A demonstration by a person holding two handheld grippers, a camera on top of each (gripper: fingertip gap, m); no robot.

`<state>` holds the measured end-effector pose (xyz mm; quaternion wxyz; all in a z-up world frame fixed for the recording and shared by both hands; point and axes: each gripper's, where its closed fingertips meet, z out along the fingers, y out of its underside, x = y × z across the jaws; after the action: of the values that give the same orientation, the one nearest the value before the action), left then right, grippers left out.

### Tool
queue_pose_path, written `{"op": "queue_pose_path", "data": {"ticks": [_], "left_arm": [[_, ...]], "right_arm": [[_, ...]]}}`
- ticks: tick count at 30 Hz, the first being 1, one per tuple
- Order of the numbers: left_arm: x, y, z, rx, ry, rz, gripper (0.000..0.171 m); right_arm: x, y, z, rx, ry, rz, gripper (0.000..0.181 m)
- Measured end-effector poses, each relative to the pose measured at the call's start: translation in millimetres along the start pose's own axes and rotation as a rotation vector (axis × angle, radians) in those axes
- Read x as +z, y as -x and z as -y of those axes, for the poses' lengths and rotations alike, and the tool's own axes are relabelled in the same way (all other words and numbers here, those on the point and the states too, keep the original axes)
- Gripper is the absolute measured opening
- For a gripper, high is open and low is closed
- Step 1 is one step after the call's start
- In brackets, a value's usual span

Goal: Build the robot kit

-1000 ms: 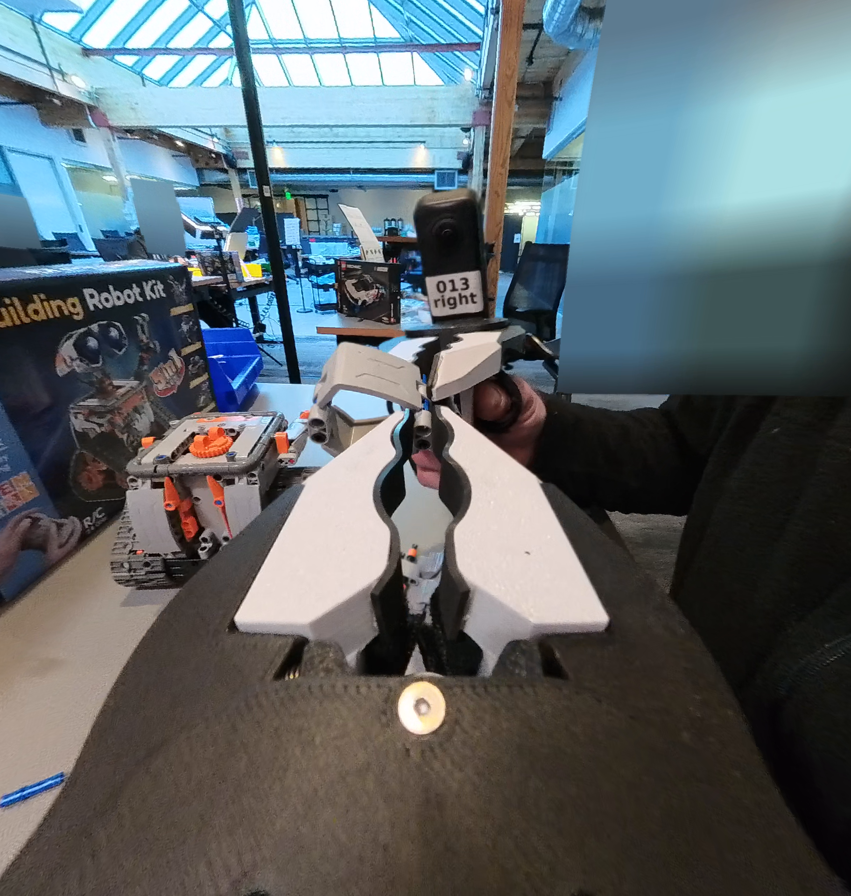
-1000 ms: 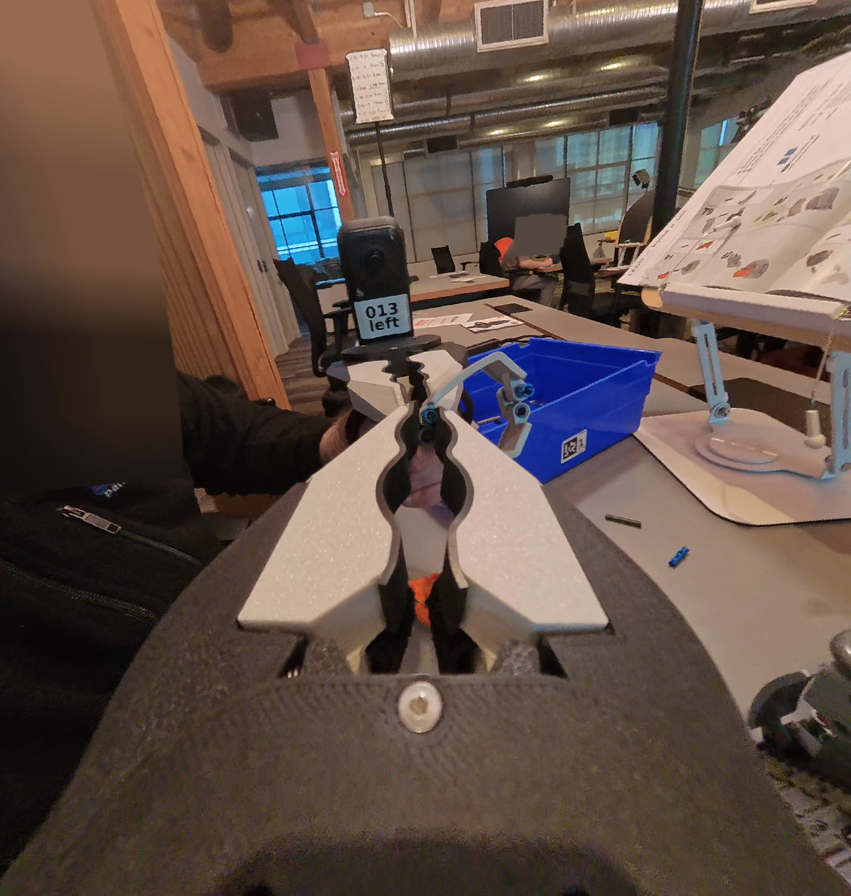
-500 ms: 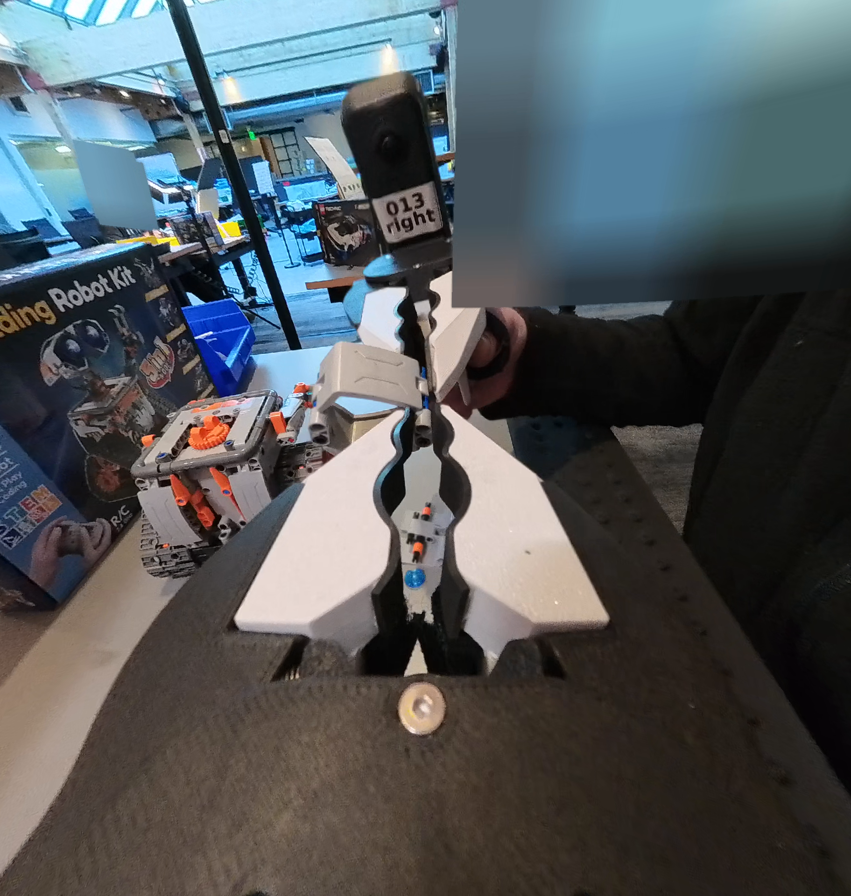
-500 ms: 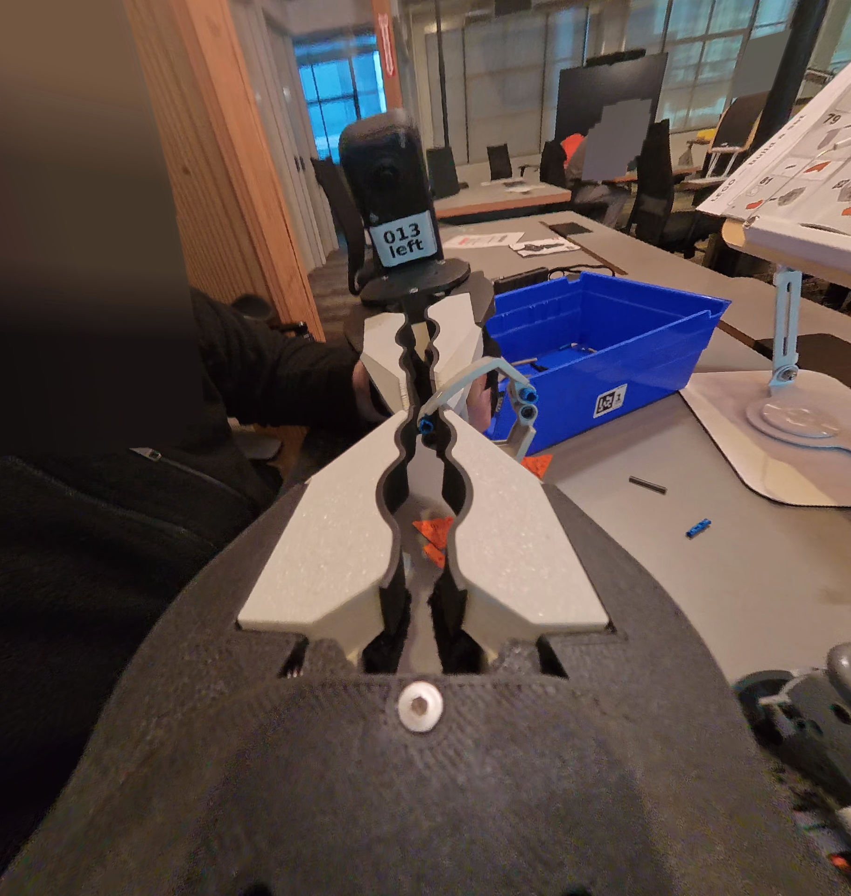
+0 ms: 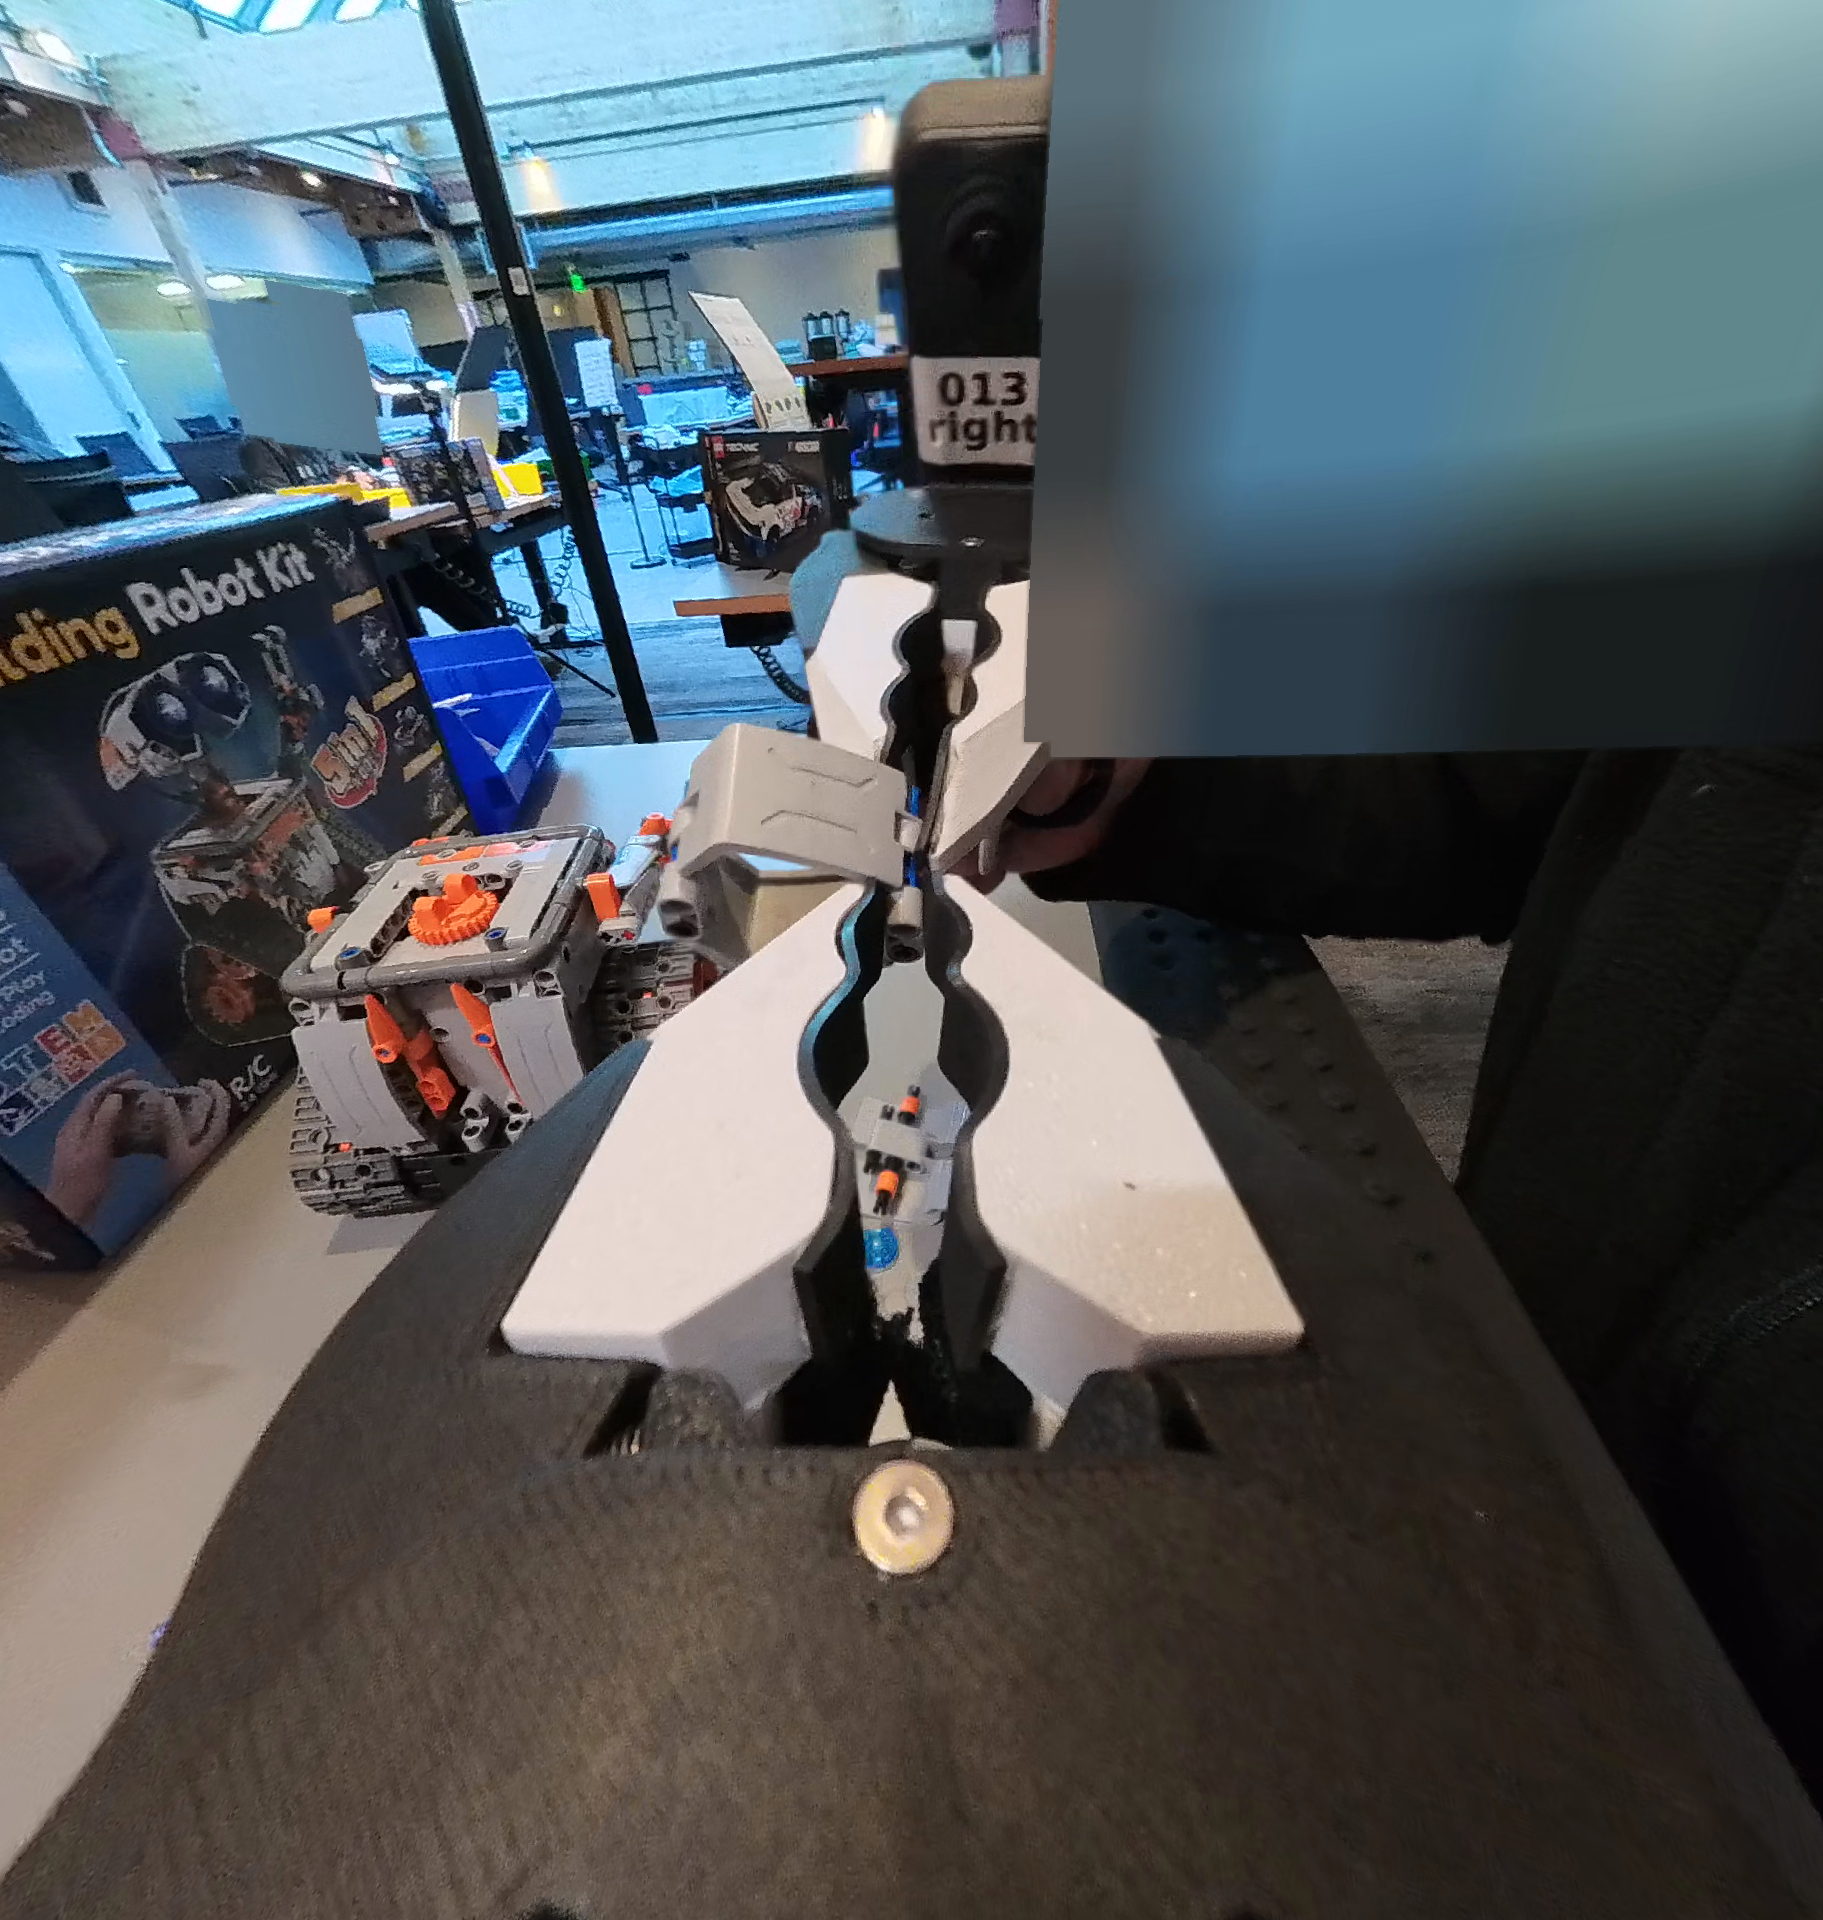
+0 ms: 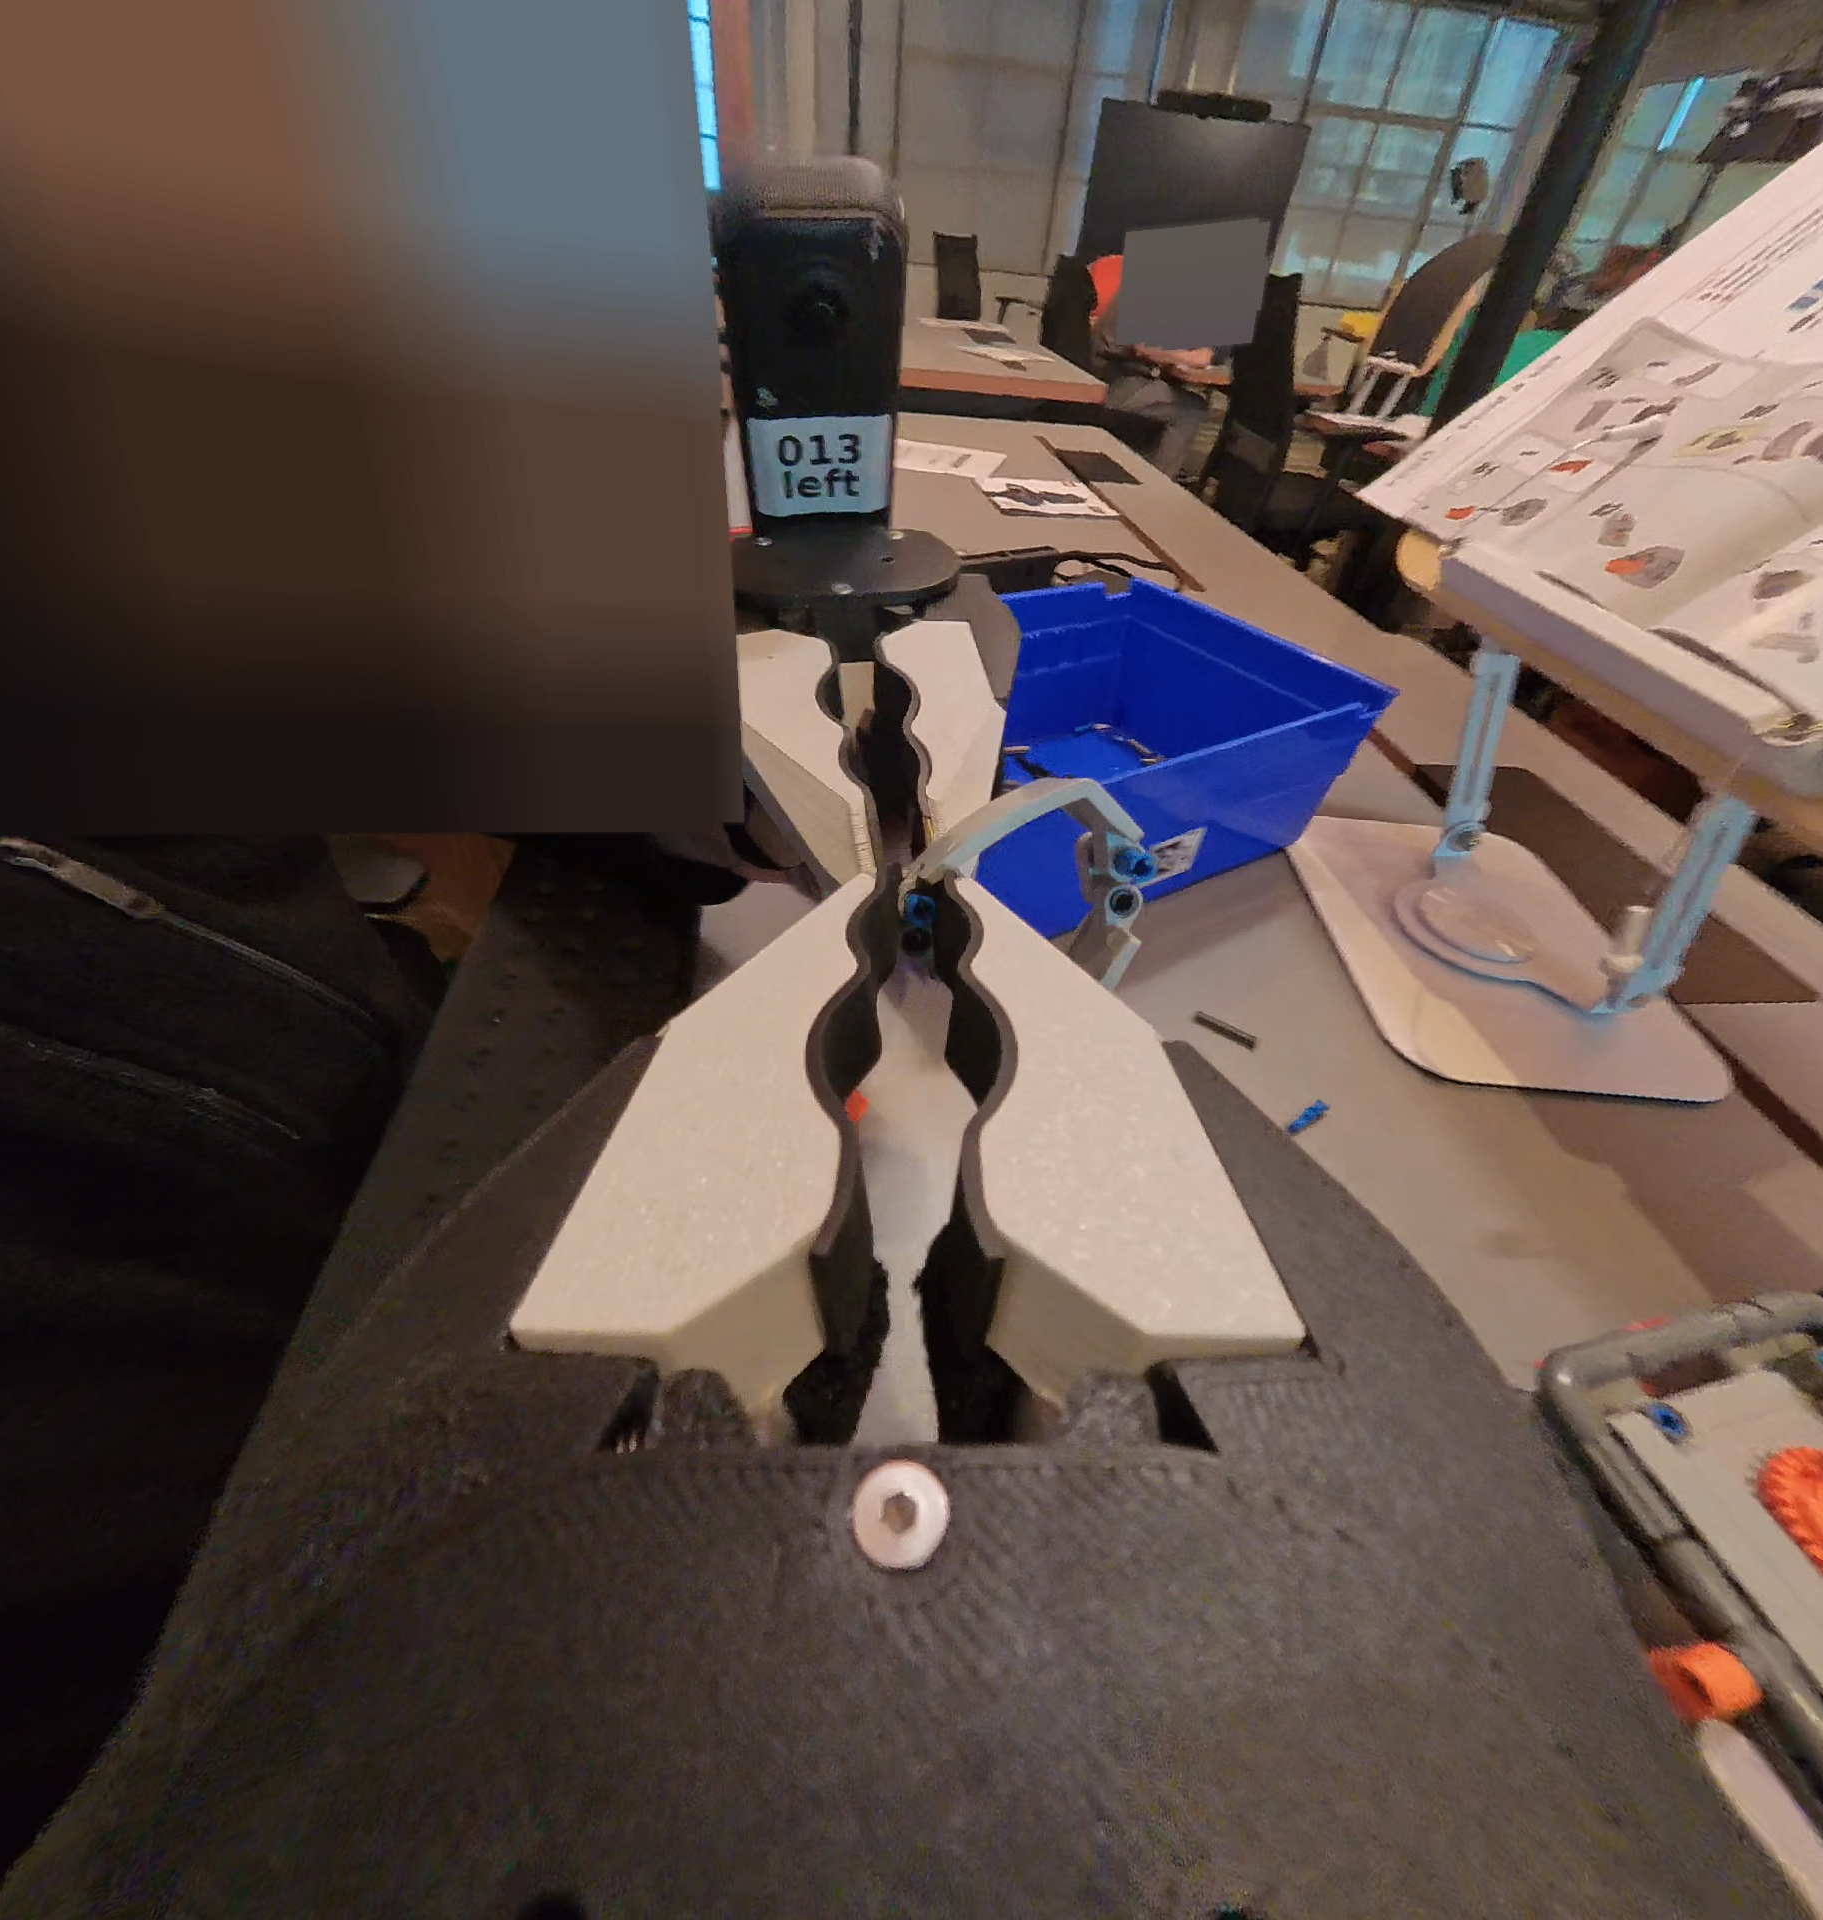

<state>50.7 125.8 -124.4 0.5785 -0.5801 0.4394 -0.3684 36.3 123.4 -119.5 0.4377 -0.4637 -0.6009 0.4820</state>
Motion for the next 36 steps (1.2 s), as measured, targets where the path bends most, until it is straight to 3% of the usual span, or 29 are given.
{"op": "queue_pose_path", "data": {"ticks": [5, 7, 11, 14, 17, 32, 36], "left_arm": [[2, 6, -9, 0.004, 0.034, 0.022, 0.004], [1, 4, 2, -0.049, -0.047, -0.015, 0.005], [-7, 8, 9, -0.036, -0.081, 0.004, 0.020], [-6, 4, 6, -0.009, -0.065, -0.009, 0.005], [-4, 2, 4, -0.008, -0.056, -0.007, 0.005], [-2, 1, 0, 0.019, -0.002, 0.011, 0.004], [-5, -4, -5, 0.049, 0.062, -0.042, 0.005]], "right_arm": [[1, -5, -6, -0.020, 0.034, -0.045, 0.005], [-1, -3, 5, 0.048, -0.054, -0.001, 0.004], [-5, -3, 14, 0.171, -0.175, 0.069, 0.004], [-5, -3, 13, 0.198, -0.193, 0.086, 0.004], [-5, -3, 12, 0.213, -0.197, 0.094, 0.004], [-2, -2, 10, 0.080, -0.121, 0.023, 0.004], [-1, 5, 4, 0.053, -0.014, 0.075, 0.005]]}}
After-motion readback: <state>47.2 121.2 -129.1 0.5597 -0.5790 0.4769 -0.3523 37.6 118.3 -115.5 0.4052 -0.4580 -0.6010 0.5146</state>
